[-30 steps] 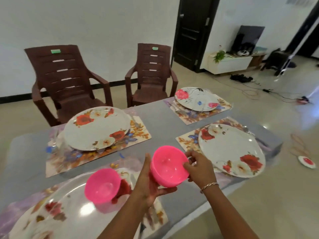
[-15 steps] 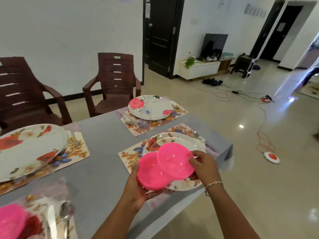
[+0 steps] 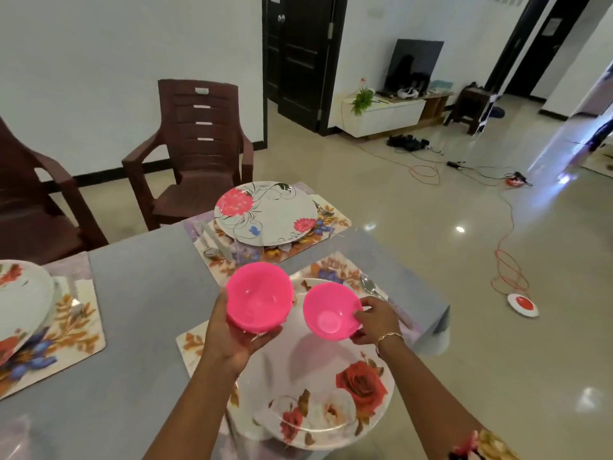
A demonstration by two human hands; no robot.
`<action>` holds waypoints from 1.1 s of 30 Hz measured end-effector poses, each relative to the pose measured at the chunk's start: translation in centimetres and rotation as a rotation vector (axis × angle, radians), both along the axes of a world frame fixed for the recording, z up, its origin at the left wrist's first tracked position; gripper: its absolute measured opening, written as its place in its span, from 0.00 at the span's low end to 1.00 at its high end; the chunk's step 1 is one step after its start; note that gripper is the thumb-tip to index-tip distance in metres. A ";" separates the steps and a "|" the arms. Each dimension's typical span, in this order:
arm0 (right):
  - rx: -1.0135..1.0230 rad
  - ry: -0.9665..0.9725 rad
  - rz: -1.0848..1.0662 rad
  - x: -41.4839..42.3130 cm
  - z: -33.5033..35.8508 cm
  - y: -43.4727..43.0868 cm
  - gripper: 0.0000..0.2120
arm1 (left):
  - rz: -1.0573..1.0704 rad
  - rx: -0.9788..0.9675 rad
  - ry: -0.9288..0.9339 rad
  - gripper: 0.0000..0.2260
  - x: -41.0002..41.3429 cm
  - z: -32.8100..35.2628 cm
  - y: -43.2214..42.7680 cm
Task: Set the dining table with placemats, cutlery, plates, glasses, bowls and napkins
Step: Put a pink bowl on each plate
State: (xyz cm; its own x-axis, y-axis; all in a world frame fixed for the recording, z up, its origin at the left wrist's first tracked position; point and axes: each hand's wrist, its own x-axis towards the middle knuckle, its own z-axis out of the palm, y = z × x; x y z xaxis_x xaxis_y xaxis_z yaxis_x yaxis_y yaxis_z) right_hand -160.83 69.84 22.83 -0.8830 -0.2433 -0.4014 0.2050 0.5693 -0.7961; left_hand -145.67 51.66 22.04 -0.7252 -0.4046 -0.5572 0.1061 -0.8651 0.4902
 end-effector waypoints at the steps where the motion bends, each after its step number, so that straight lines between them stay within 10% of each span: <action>1: 0.001 -0.020 -0.003 -0.8 -0.7 -0.6 0.10 | 0.001 -0.002 0.004 0.27 -0.7 0.0 -0.4; 13: -0.067 -0.227 0.103 -6.7 -3.7 -2.5 0.06 | 0.028 -0.086 -0.076 0.18 -7.5 1.8 2.0; 33: -0.143 0.297 0.165 -36.1 5.9 23.1 0.11 | -0.184 -0.163 -0.011 0.25 -43.4 4.5 29.4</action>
State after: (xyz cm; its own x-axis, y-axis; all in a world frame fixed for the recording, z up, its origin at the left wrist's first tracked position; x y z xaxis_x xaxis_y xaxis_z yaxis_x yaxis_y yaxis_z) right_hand -196.95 92.90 28.73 -0.9001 -0.4272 -0.0856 -0.1319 0.4544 -0.8810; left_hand -189.10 81.10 26.55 -0.7892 -0.3517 -0.5035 -0.0521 -0.7786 0.6254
